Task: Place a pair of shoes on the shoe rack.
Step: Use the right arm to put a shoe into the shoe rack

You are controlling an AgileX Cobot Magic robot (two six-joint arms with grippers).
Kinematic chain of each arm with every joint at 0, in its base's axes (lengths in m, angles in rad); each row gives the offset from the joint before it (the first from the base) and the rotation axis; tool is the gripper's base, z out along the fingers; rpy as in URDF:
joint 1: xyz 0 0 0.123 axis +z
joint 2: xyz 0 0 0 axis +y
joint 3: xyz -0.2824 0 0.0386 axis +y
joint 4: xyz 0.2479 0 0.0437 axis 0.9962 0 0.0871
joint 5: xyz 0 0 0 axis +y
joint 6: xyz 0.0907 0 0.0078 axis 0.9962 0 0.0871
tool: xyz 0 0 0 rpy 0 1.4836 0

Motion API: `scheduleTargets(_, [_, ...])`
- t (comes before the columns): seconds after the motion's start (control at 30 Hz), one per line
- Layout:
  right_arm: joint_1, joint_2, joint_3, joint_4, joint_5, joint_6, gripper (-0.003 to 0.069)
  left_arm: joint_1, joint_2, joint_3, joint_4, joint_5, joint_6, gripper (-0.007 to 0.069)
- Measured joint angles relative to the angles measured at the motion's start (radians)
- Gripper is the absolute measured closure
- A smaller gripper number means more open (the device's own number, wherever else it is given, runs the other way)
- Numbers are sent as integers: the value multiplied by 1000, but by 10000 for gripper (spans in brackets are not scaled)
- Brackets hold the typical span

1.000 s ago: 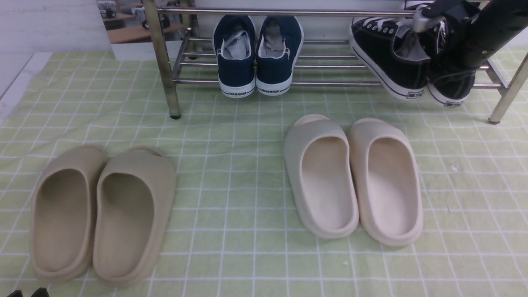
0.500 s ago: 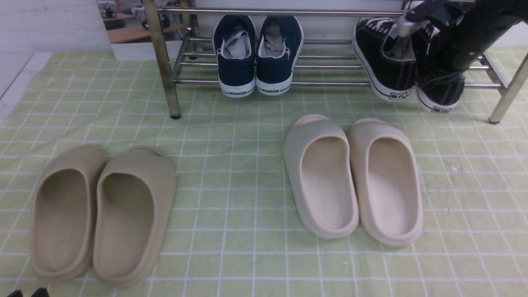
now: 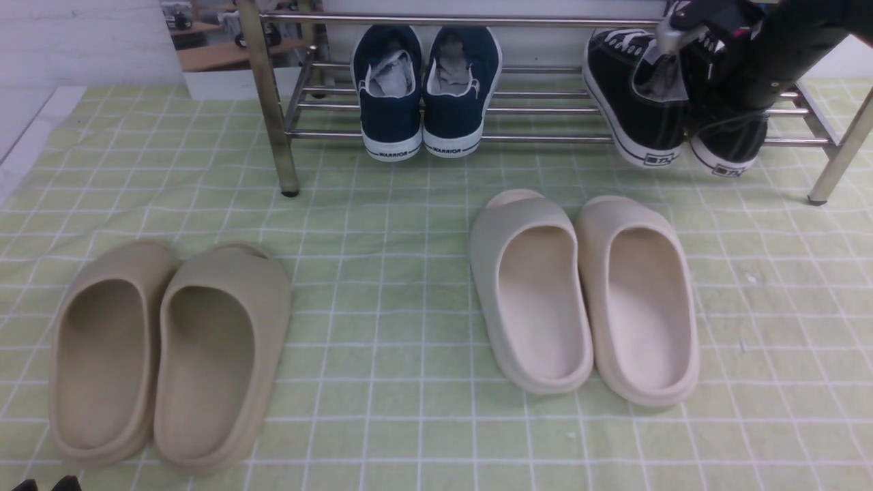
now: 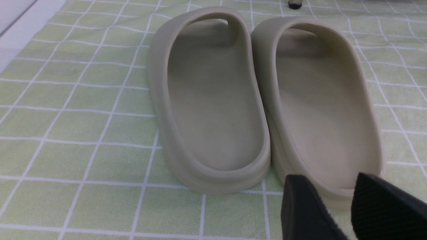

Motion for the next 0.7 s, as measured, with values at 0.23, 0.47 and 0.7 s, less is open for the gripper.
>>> scheduleTargets(0.23, [3, -20, -2, -80, -4, 172, 264, 0, 0, 0, 0, 0, 0, 387])
scheduleTargets(0.47, [4, -141, -6, -113, 114, 245, 228, 0, 0, 0, 0, 0, 0, 387])
scheduleTargets(0.7, [-10, -186, -3, -95, 277, 246, 487, 0, 0, 0, 0, 0, 0, 387])
